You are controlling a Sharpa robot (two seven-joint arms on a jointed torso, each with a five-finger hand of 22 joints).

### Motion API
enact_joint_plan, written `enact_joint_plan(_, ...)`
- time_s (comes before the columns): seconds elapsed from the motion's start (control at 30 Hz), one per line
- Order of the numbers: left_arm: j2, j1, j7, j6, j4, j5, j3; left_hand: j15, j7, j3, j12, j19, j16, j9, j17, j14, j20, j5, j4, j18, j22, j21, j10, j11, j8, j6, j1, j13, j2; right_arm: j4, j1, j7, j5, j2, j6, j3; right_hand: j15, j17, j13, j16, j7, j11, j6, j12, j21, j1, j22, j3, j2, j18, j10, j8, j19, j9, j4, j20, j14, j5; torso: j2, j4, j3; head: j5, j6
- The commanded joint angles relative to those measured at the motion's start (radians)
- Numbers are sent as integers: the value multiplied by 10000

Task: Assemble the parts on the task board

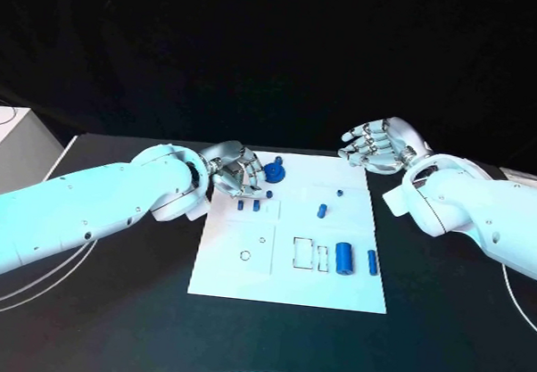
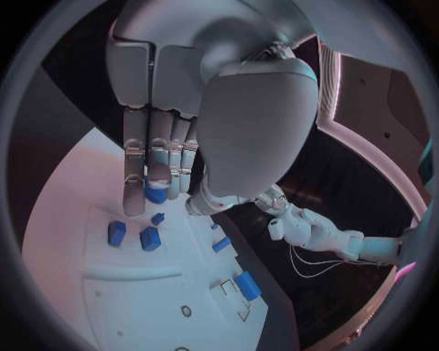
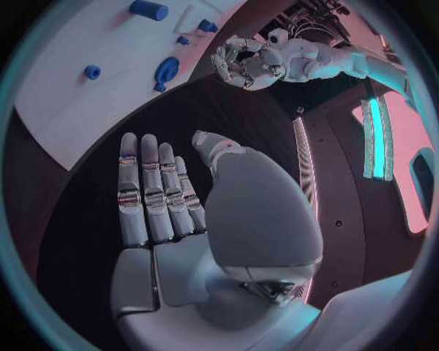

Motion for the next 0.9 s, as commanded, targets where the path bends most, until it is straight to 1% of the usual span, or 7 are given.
enact_joint_plan(0.03, 283, 4, 802, -658, -250, -1465, -31, -82, -80, 277, -260, 65, 35, -271, -84, 73, -71, -85, -132, 33, 168, 150, 225, -53, -221, 374, -74, -255, -145, -14, -3, 162, -251, 26, 201, 3, -7, -54, -108, -109, 2, 5, 76, -98, -6, 86, -79, 149, -12, 139, -98, 26, -83, -22, -37, -24, -59, -35, 9, -21, 10, 3, 77)
enact_joint_plan(0.2, 780, 37, 766, -763, -802, -2358, -168, -138, -169, 387, -451, 546, 299, -542, 224, 547, -127, -248, -287, -85, 779, 637, 487, -110, -525, 695, -271, -461, -235, -25, -3, 170, -343, 56, 245, 3, 4, -92, -183, -180, 8, 14, 101, -140, -6, 83, -132, 221, -27, 137, -114, 5, -99, -35, -68, -16, -70, -35, 12, -10, 8, -20, 110)
enact_joint_plan(0.27, 940, 61, 626, -661, -1021, -2623, -238, -118, -189, 289, -576, 684, 553, -683, 498, 888, -116, -536, -309, -126, 945, 758, 427, -82, -758, 640, -448, -551, -333, -27, -3, 169, -359, 68, 268, 3, 6, -98, -193, -190, 13, 17, 100, -145, -5, 78, -140, 229, -31, 137, -115, -1, -100, -38, -70, -15, -70, -32, 15, -21, 12, -11, 108)
enact_joint_plan(0.33, 1076, 85, 460, -561, -1212, -2925, -324, -102, -183, 170, -616, 687, 690, -730, 648, 1042, -100, -627, -340, -130, 953, 754, 425, -66, -823, 721, -530, -586, -387, -28, -3, 166, -361, 75, 287, 3, 7, -102, -200, -196, 18, 19, 100, -147, -4, 72, -145, 234, -33, 137, -114, -5, -100, -41, -70, -14, -69, -31, 15, -25, 12, -6, 111)
enact_joint_plan(0.53, 1370, 121, 130, -569, -1568, -3468, -514, -47, -214, -163, -853, 732, 876, -841, 690, 1183, -50, -664, -402, -137, 978, 746, 294, 1, -979, 948, -675, -733, -386, -24, -2, 149, -348, 73, 320, 3, 11, -116, -225, -215, 39, 29, 99, -154, 0, 48, -163, 249, -42, 138, -105, -19, -97, -48, -69, -12, -58, -25, 26, 8, -1, -41, 93)
enact_joint_plan(0.67, 1527, 136, 28, -605, -1694, -3707, -581, 24, -243, -199, -1210, 781, 878, -920, 531, 1126, 4, -650, -445, -146, 1006, 755, 149, 90, -1104, 1092, -641, -933, -367, -35, -2, 143, -333, 85, 333, 4, 13, -122, -237, -223, 48, 35, 102, -156, 2, 36, -172, 256, -46, 138, -99, -24, -94, -51, -68, -10, -50, -21, 22, -1, -9, -35, 81)
enact_joint_plan(0.9, 1747, 172, -57, -764, -1887, -3933, -657, 37, -312, -265, -1819, 1486, 1183, -1067, 837, 1587, 23, -643, -471, -299, 1786, 1390, 149, 122, -1400, 1245, -629, -1282, -350, -45, -2, 139, -321, 102, 340, 4, 14, -129, -250, -230, 55, 39, 109, -158, 5, 20, -181, 263, -48, 139, -90, -28, -90, -53, -66, -9, -39, -16, 25, -10, -2, -49, 81)
